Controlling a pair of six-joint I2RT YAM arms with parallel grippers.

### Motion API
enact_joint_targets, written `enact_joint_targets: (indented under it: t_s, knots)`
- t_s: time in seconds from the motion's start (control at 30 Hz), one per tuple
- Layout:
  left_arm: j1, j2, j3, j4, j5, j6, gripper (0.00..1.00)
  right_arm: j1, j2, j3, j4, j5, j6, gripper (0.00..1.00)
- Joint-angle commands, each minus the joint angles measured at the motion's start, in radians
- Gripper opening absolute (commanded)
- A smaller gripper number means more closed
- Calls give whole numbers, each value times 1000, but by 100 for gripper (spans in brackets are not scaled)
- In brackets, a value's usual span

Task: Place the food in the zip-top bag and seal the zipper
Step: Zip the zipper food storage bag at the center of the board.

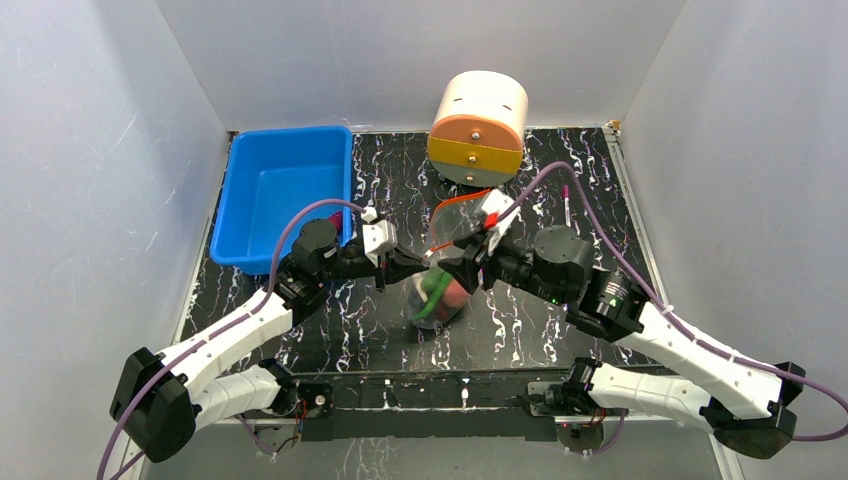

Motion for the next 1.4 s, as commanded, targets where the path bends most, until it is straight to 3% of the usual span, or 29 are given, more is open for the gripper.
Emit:
enact_joint_targets:
  t_s: [0.0, 0.1, 0.3, 1.03, 1.37]
  knots:
    - [-1, -50, -1, 38, 70, 40, 0, 5, 0, 33, 4, -237, -376, 48]
    - [-1, -67, -6, 21, 77, 59, 0, 5, 49, 80, -71, -320, -471, 48]
    - [-1, -67, 6, -27, 96, 103, 0, 5, 117, 127, -116, -336, -566, 47]
    - [-1, -63, -12, -36, 117, 135, 0, 5, 212, 202, -181, -264, -713, 47]
    - [-1, -73, -9, -63, 123, 158, 0, 5, 236, 201, -196, -294, -752, 33]
